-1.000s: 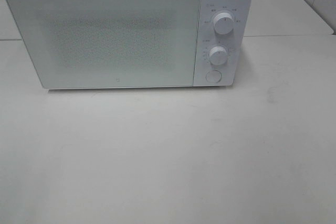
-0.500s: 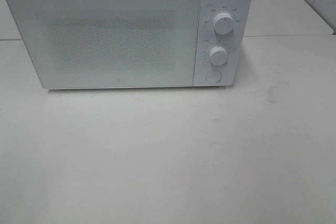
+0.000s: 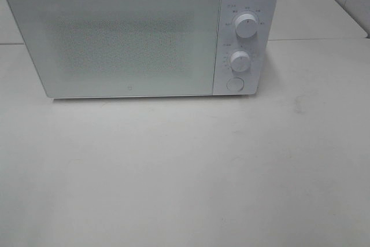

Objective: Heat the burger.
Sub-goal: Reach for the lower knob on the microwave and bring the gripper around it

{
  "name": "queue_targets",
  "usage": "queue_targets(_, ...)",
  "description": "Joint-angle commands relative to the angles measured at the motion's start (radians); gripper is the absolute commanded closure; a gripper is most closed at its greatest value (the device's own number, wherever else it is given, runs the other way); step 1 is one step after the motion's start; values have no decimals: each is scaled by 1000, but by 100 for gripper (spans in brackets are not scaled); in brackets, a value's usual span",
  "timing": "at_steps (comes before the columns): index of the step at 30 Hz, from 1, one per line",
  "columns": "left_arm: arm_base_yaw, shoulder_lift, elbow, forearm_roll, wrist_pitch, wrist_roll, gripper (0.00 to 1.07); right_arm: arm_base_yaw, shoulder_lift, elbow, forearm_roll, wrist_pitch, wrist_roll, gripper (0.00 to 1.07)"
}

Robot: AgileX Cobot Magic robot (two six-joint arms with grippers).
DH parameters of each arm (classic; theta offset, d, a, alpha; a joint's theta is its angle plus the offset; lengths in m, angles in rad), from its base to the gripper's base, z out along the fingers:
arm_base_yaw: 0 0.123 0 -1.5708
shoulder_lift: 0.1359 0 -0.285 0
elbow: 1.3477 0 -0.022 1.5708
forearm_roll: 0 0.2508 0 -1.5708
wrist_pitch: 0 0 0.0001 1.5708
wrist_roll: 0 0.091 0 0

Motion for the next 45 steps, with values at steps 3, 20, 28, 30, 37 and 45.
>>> queue_targets(3, 3, -18, 3, -5, -17, -7, 8, -6, -22, 0, -6, -6, 2, 32)
queue_targets(20, 3, -18, 3, -5, -17, -7, 8, -6, 165, -39, -5, -120, -3, 32)
queue_targets(28, 3, -18, 3, -5, -17, -7, 8, -6, 285, -39, -5, -276, -3, 32)
queue_targets(30, 3, -18, 3, -5, -17, -7, 8, -6, 319, -39, -5, -318, -3, 32)
queue_targets(37, 3, -18, 3, -5, -17, -7, 8, -6, 487, -35, -6, -488, -3, 32)
queue_targets(45, 3, -18, 3, -5, -17, -7, 8, -6, 661, -4, -6, -733, -3, 32)
